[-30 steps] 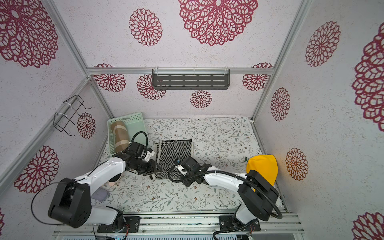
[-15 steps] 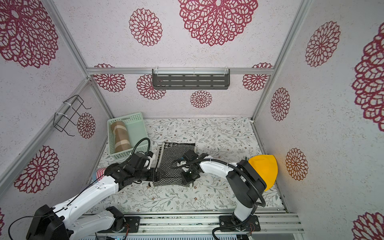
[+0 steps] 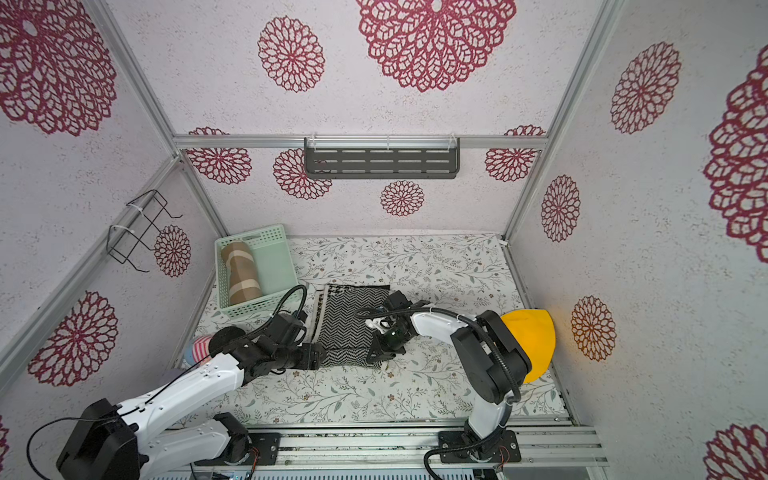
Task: Roll up the scarf and place it into the basket
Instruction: Roll the scarf at the center of the board.
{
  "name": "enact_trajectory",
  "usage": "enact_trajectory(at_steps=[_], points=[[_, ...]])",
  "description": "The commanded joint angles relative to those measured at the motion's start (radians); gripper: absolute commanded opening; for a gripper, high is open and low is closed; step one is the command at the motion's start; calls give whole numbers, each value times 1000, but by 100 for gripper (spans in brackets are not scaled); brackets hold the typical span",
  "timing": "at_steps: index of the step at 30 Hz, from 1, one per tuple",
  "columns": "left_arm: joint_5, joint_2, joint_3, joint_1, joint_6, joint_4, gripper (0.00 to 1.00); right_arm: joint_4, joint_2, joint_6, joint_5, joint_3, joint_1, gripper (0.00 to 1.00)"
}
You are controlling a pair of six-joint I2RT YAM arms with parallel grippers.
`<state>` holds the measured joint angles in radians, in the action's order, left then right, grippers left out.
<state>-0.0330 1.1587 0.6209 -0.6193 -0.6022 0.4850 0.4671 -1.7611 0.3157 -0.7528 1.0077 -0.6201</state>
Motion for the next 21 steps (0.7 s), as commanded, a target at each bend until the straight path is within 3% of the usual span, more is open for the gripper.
enact_trajectory(at_steps=[1, 4, 11, 18, 21], points=[[23, 15, -4, -3, -26, -20, 82, -5, -16, -1, -59, 26, 21, 0], [23, 8, -8, -3, -44, -14, 98, 8, -37, -12, -66, 32, 35, 0], [20, -68, -43, 0, -63, -29, 99, 0, -64, -10, -87, 35, 60, 0], [19, -4, -56, 19, -76, -101, 81, -1, -92, -13, -111, 57, 68, 0], [46, 59, -37, 29, -84, -109, 64, -1, -94, -13, -112, 58, 68, 0]])
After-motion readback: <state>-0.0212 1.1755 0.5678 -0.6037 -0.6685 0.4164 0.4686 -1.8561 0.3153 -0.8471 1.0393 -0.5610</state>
